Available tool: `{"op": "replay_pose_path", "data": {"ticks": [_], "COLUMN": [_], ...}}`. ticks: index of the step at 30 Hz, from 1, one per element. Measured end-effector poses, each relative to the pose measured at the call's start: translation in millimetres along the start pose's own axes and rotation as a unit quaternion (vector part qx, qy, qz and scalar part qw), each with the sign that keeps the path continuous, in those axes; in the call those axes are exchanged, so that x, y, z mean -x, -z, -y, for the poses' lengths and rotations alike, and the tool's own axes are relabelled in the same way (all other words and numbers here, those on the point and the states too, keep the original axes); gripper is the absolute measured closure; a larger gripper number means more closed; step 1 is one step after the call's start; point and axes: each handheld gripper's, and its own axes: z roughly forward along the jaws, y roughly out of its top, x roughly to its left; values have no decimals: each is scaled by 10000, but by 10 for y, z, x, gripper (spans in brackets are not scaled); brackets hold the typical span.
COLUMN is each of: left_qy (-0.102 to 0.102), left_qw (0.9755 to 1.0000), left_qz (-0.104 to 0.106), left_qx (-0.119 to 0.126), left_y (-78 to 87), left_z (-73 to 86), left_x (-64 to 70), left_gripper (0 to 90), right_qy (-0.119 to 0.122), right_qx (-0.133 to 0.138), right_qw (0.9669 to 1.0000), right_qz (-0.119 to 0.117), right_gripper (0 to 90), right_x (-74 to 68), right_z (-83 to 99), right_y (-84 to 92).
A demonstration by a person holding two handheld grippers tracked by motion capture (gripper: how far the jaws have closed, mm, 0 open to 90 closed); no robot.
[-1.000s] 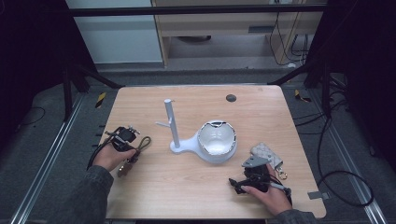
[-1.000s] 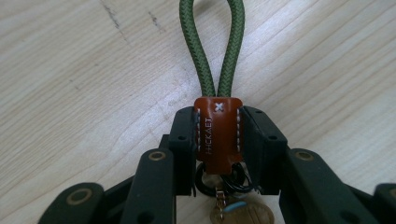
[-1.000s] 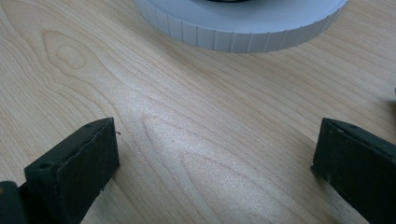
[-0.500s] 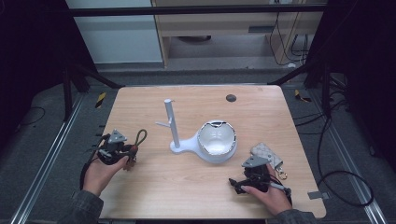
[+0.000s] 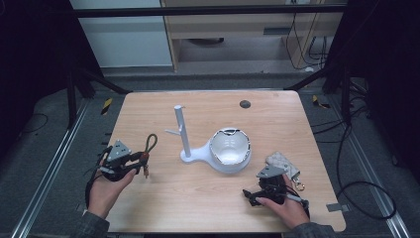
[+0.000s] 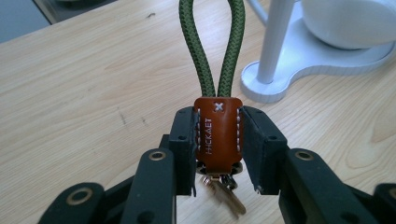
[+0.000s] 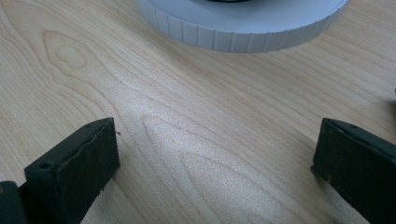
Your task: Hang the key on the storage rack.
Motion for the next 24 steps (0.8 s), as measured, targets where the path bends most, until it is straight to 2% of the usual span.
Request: {"op": "replay_pose_path", "data": {"ticks": [6,24], "left_qy": [-45,-234], "left_qw": [9997,9975], "left_qz": [92,244], "left_qx": [220,618], "left_y": [65,193], "left_z": [-51,-183], "left_x": [118,388], "left_gripper": [657,657], "right_qy": [7,7], "right_qx": [1,1], "right_qw": [10000,10000], "right_qz": [-1,-1], "right_gripper": [3,3], "right_x": [1,1], "right_z": [0,0], "right_y": [0,0]}}
